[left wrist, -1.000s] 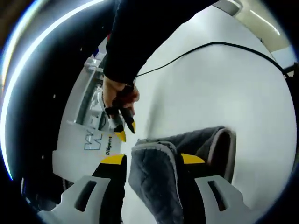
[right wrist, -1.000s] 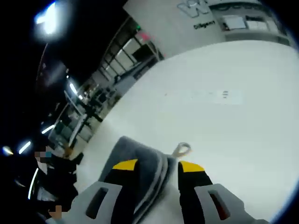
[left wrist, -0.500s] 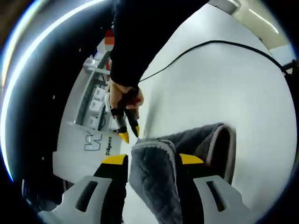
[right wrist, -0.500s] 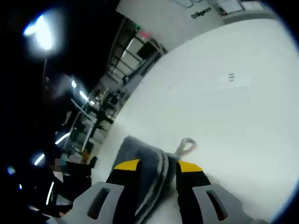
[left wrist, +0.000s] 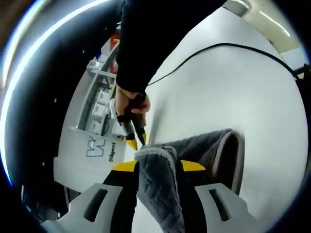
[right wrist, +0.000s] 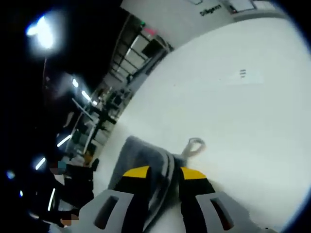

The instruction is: Open the folded towel by lifting each exposed corner and separating the folded layers until the towel lies flat within the target outline without major curled edges

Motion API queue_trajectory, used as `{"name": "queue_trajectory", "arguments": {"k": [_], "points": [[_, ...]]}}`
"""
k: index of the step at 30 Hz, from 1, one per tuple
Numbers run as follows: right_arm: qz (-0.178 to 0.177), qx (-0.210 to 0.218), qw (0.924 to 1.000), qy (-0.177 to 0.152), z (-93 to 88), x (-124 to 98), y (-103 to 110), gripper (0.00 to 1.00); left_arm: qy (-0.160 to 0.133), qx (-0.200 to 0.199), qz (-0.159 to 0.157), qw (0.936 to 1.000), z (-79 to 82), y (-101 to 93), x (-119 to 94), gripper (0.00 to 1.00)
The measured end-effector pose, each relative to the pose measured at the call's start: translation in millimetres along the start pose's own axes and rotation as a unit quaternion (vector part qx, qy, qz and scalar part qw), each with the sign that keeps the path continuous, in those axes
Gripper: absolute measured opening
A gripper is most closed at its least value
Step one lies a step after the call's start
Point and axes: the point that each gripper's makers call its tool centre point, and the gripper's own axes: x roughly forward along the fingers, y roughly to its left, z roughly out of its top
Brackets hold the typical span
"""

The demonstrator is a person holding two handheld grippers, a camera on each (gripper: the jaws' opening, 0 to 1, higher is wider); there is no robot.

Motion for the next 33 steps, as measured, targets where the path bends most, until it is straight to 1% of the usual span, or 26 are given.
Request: {"name": "queue_trajectory", "arguments": {"k": [3, 7, 12, 14, 17, 22, 26, 28, 33], "points": [[-0.004, -0.001, 1.0000, 0.005, -1.6, 1.1, -1.9, 0.16, -0.001, -0.002, -0.002, 1.0000, -0.6, -0.2, 0.1, 0.27], [-0.002, -0.002, 1.0000, 0.009, -3.7, 2.9, 1.3, 0.12, 0.000, -0.002, -0.003, 1.0000, -2.7, -0.6, 1.2, 0.26], [-0.004, -0.004, 0.9999, 0.010, -3.2, 1.9, 3.0, 0.05, -0.002, -0.001, -0.007, 1.0000, -2.3, -1.7, 0.8, 0.21], [-0.004, -0.001, 0.9999, 0.011, -3.2, 0.8, 3.8, 0.04, 0.000, -0.001, -0.008, 1.0000, -3.0, -1.5, 0.5, 0.17], [-0.001, 0.001, 0.9999, 0.011, -2.4, -0.3, 5.8, 0.03, -0.002, -0.008, -0.004, 1.0000, -2.8, 0.4, -0.1, 0.16], [-0.001, -0.003, 1.0000, 0.009, -1.8, -2.0, 9.2, 0.01, 0.000, -0.011, -0.014, 0.9998, -2.8, -3.6, 0.6, 0.04], [0.001, -0.003, 1.0000, 0.010, -2.1, -2.7, 10.7, 0.01, -0.002, -0.016, -0.018, 0.9997, -1.9, -4.0, -0.2, 0.03], [-0.002, -0.011, 0.9999, 0.007, -1.3, -2.8, 11.3, 0.00, -0.004, -0.020, -0.021, 0.9996, -1.4, -4.5, -0.9, 0.02], [-0.005, -0.015, 0.9999, -0.003, 2.2, -1.2, 11.2, 0.00, -0.011, -0.029, -0.031, 0.9990, 2.7, -7.5, -4.7, 0.01]]}}
